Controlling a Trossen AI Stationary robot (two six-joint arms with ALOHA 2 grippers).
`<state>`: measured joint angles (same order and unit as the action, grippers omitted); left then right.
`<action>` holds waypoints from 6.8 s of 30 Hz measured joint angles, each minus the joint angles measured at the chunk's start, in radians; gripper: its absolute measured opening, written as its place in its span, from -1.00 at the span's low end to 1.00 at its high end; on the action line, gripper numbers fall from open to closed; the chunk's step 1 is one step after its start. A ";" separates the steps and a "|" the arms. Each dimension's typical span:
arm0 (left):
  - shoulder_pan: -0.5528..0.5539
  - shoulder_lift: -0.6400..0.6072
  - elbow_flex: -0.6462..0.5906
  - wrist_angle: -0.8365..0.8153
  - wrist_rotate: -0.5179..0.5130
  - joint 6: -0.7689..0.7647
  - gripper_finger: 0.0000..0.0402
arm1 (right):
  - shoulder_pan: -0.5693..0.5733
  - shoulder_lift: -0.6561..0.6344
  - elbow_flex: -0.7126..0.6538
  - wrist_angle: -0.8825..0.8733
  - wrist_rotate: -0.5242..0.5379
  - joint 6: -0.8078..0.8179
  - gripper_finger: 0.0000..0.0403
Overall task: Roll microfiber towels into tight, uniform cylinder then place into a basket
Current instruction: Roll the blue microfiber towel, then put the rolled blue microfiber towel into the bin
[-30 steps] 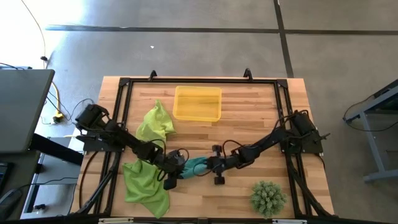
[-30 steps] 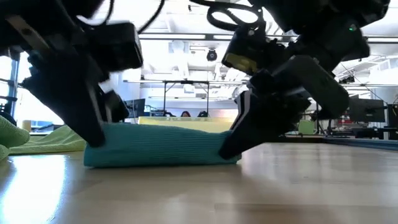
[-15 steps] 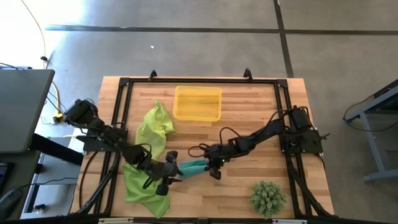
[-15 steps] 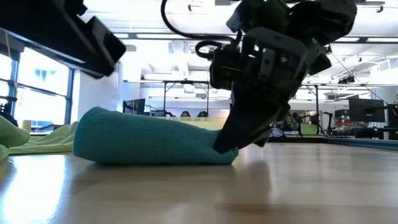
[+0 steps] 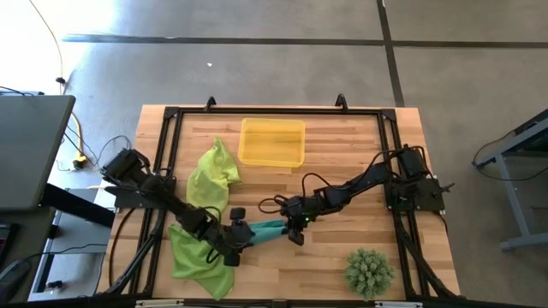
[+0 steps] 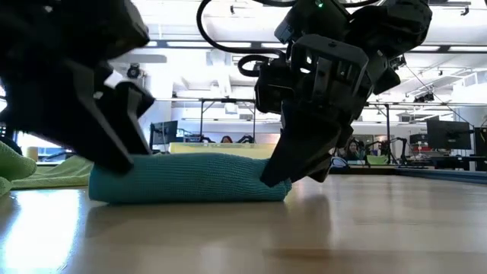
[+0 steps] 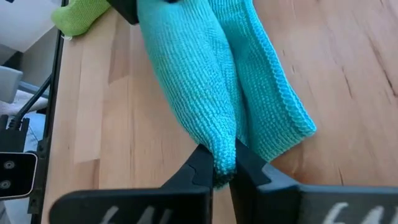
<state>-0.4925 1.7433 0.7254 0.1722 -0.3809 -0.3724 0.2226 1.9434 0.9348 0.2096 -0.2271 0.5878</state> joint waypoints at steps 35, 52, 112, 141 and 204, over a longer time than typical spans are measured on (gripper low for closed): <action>-0.033 0.090 0.001 0.034 0.013 -0.123 -0.21 | 0.198 -0.106 -0.001 0.109 0.477 -0.963 -0.23; -0.033 0.078 -0.001 0.050 0.013 -0.158 -0.21 | 0.113 0.007 0.002 0.060 0.385 -0.815 -0.24; 0.021 0.114 0.003 0.072 -0.123 -0.044 -0.21 | -0.061 -0.067 -0.004 0.084 -0.088 -0.415 -0.30; 0.021 0.117 0.000 0.106 -0.113 -0.078 -0.21 | 0.075 0.169 0.257 -0.068 0.309 -0.828 -0.21; -0.004 0.024 0.319 -0.736 -0.123 -0.263 -0.21 | -0.478 -0.149 0.254 -0.249 0.506 -0.996 -0.99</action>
<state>-0.4969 1.7672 1.0443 -0.5639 -0.5037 -0.6357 -0.2550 1.7946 1.1892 -0.0396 0.2790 -0.4081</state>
